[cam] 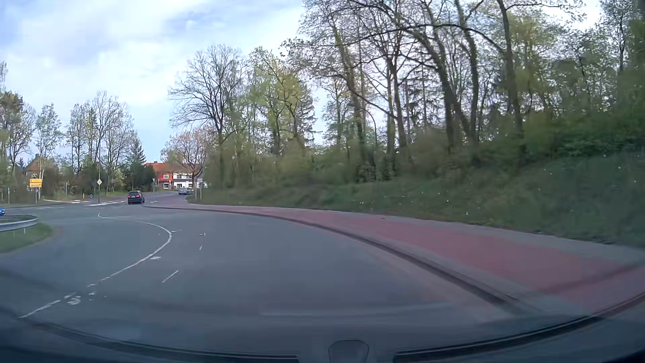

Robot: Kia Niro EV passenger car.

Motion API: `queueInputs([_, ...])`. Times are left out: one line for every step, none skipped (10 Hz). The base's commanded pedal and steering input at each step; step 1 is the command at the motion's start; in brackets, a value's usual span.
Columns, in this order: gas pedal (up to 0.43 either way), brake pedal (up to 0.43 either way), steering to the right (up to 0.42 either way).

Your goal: Follow the waypoints while adhering to traffic rules and regulations

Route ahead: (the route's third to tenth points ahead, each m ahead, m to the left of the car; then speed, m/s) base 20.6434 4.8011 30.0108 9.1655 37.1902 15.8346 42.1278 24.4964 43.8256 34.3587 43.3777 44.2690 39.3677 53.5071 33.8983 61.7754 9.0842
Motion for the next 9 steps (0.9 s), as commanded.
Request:
queueInputs([0.059,0.0,-0.05])
queueInputs([0.039,0.0,-0.052])
queueInputs([0.039,0.0,-0.053])
queueInputs([0.028,0.0,-0.055])
queueInputs([0.028,0.0,-0.059])
queueInputs([0.028,0.0,-0.064])
queueInputs([0.02,0.0,-0.07])
queueInputs([0.02,0.0,-0.076])
queueInputs([0.02,0.0,-0.08])
